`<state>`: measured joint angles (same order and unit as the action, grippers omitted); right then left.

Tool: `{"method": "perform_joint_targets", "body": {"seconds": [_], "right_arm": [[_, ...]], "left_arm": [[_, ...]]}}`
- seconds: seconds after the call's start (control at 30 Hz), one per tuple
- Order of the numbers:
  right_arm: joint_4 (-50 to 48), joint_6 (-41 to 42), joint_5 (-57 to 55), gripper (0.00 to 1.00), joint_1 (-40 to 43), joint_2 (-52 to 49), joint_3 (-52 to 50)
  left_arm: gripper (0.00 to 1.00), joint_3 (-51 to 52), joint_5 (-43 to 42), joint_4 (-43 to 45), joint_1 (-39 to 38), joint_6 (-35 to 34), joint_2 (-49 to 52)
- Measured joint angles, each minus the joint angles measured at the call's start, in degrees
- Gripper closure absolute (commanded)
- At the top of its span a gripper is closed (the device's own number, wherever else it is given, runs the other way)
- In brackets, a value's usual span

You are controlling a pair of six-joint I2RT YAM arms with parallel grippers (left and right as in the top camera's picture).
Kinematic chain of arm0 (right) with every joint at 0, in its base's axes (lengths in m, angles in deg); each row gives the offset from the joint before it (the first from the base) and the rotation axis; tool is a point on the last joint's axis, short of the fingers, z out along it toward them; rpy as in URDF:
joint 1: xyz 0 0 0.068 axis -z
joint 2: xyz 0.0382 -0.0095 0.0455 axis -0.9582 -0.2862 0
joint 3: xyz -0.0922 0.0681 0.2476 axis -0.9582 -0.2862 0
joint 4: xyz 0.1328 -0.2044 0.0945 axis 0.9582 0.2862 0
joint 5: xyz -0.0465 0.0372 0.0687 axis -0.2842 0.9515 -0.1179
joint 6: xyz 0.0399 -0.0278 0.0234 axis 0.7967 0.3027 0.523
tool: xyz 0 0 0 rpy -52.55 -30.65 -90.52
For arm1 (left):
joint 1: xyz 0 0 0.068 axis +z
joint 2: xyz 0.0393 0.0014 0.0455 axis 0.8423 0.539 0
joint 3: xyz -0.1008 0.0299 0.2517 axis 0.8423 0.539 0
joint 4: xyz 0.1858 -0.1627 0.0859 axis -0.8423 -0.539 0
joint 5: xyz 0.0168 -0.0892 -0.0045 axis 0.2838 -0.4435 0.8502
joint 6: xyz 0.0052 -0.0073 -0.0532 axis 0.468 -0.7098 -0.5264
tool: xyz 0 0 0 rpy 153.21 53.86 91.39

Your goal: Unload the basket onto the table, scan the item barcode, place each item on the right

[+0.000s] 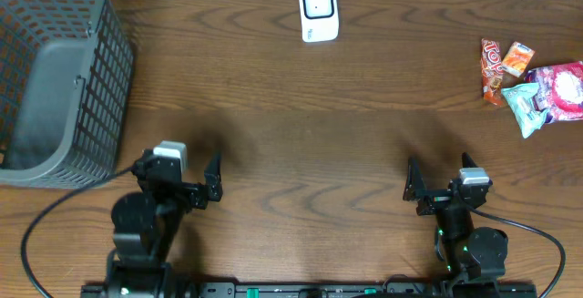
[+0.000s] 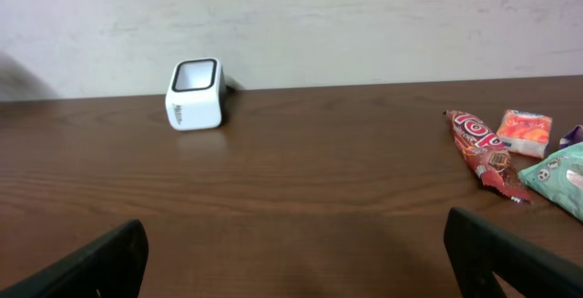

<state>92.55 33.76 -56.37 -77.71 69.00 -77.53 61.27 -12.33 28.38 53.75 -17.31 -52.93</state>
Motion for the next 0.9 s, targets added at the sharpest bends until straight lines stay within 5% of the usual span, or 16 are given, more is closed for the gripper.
{"method": "perform_joint_targets", "body": {"seconds": [0.27, 0.9], "right_arm": [[0.0, 0.0, 0.0, 0.01, 0.0, 0.0, 0.0], [0.0, 0.0, 0.0, 0.01, 0.0, 0.0, 0.0]], "left_arm": [[0.02, 10.3, 2.1, 10.0, 0.0, 0.4, -9.6], [0.02, 17.0, 4.5, 17.3, 1.7, 0.9, -18.8]]}}
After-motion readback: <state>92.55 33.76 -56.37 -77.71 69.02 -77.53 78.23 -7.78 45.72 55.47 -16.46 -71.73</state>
